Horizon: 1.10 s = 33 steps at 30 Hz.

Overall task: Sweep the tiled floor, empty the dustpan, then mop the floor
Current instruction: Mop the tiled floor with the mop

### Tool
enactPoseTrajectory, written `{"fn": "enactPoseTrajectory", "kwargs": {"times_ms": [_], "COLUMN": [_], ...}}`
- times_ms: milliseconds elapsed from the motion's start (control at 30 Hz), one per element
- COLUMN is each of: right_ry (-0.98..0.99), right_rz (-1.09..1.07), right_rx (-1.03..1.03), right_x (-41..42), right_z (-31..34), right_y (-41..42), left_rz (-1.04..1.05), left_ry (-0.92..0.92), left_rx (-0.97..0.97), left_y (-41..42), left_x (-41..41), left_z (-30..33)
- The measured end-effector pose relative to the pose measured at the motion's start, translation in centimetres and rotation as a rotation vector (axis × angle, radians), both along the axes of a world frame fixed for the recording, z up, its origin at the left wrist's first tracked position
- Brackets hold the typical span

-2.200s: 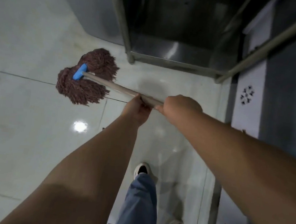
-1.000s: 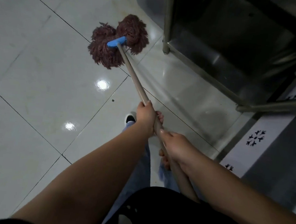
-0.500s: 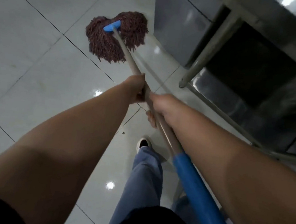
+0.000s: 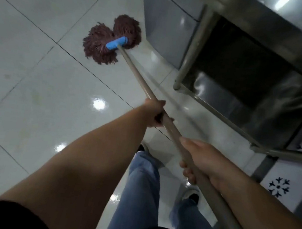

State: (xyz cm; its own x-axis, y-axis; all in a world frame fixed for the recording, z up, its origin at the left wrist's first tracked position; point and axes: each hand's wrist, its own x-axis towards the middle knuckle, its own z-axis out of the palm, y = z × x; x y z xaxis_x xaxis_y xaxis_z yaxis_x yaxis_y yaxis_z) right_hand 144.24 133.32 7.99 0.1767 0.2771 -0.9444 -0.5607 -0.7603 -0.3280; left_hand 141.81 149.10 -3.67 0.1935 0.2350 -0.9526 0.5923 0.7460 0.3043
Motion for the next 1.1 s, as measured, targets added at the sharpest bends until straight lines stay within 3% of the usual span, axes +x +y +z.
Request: {"fn": "enactPoseTrajectory", "kwargs": {"times_ms": [300,467,767,1100], "right_ry": [0.021,0.035,0.012,-0.031], "right_rz": [-0.056,-0.098,0.006,0.132], "right_rx": [-0.112,-0.155,-0.124,-0.076], "right_x": [-0.5,-1.1,0.7,3.3], "right_z": [1.5,1.9,-0.6,-5.2], "right_y": [-22.9,-29.5,-25.1,-6.1], "left_rz": [-0.039,-0.096,0.163,0.441], "left_ry": [0.014,0.0,-0.034,-0.254], "left_rx": [-0.107,-0.064,-0.06,-0.079], "left_y": [-23.3,-31.0,-27.7,-13.6], "left_x": [0.1,-0.6,0.5,0.3], "left_z": [2.1,1.9,-0.2,-0.9]}}
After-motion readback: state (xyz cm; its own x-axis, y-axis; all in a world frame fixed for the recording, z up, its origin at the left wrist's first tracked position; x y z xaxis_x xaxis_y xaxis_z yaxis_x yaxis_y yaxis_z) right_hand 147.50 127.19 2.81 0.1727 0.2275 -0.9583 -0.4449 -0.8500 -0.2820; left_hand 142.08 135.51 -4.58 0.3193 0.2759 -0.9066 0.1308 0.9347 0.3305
